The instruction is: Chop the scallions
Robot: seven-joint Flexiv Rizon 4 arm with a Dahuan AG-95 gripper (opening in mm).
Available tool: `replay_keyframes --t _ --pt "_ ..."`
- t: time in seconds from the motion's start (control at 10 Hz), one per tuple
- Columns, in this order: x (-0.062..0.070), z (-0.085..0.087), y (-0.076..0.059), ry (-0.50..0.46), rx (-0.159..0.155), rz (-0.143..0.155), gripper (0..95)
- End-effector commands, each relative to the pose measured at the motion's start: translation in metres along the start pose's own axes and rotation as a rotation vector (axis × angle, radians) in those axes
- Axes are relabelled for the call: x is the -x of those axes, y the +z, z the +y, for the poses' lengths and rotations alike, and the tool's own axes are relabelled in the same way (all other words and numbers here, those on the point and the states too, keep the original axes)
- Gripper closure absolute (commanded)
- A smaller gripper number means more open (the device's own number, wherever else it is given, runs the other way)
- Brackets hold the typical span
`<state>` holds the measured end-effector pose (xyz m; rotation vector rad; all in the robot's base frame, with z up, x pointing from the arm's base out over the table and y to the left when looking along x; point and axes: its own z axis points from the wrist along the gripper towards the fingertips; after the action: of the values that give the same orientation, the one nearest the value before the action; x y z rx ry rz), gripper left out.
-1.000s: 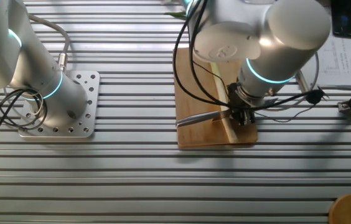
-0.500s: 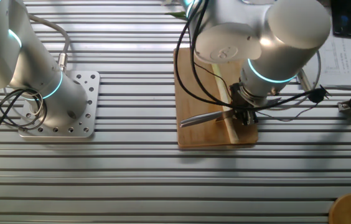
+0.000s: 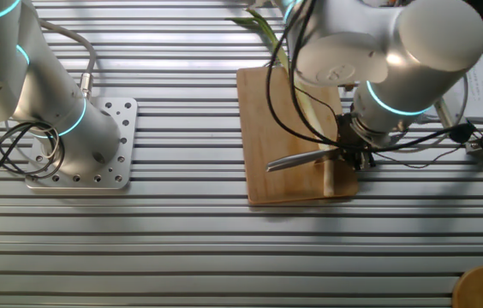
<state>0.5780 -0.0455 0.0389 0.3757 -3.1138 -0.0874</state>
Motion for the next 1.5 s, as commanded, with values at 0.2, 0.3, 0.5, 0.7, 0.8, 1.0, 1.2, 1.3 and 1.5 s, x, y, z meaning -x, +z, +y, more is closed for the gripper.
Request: replay_keyframes --t 0.2,0.3,0.5,0.7,0.8,1.0,1.2,1.3,1.5 --pt "0.0 0.002 -0.008 0.009 0.015 0.009 95.0" --pt "-0.001 0.002 -0.01 0.006 0.012 0.01 95.0" --pt "-0.002 0.003 -0.011 0.009 0.015 0.005 95.0" --pt "-0.003 0.005 -0.019 0.01 0.01 0.024 95.0" --pt "-0.003 0.005 -0.02 0.01 0.01 0.032 95.0" --pt "-0.005 0.005 -0.018 0.014 0.009 0.044 95.0" --pt "-0.01 0.004 -0.014 0.014 0.007 0.053 95.0" --pt "-0.013 0.004 -0.012 0.013 0.007 0.052 95.0" --pt "-0.02 0.004 -0.009 0.012 0.007 0.051 95.0"
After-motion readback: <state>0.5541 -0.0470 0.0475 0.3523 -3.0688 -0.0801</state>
